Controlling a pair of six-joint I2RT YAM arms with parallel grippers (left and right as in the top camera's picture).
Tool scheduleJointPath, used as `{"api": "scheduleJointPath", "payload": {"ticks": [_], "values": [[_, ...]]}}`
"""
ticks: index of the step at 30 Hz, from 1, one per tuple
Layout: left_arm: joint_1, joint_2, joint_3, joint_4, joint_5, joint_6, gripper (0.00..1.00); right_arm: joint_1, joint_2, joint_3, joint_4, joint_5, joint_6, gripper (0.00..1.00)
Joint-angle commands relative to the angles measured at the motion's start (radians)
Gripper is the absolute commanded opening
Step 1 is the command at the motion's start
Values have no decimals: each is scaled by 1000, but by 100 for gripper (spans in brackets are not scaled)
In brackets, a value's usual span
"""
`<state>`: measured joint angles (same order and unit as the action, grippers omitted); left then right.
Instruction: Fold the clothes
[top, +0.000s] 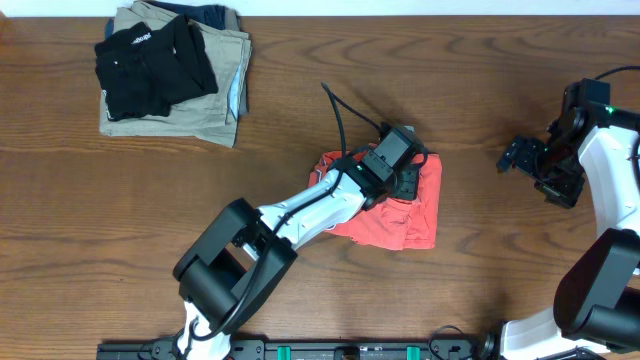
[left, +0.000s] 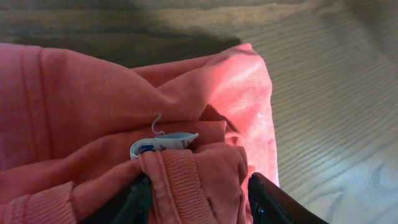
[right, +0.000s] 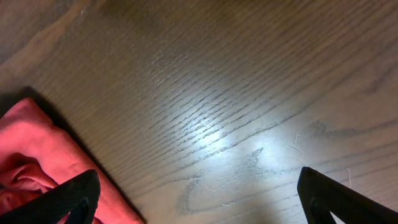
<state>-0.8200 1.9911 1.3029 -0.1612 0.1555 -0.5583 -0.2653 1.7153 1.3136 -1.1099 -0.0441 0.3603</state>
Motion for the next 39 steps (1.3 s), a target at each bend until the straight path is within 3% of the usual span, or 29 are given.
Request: {"api": "scheduleJointPath", "payload": {"ticks": [1, 17, 26, 31, 39], "values": [[-2, 24, 5, 10, 20, -27, 52, -9, -14, 14, -1, 11, 17, 99], [-74, 39, 4, 95, 27, -72, 53, -9, -14, 14, -1, 11, 17, 99], [-78, -137, 8, 87, 130, -64, 58, -9, -14, 14, -1, 11, 17, 99], [-78, -181, 9, -1, 147, -63, 60, -9, -14, 14, -1, 11, 17, 99], [-50, -178, 8, -294, -190, -45, 63, -9, -14, 14, -1, 11, 17, 99]]}}
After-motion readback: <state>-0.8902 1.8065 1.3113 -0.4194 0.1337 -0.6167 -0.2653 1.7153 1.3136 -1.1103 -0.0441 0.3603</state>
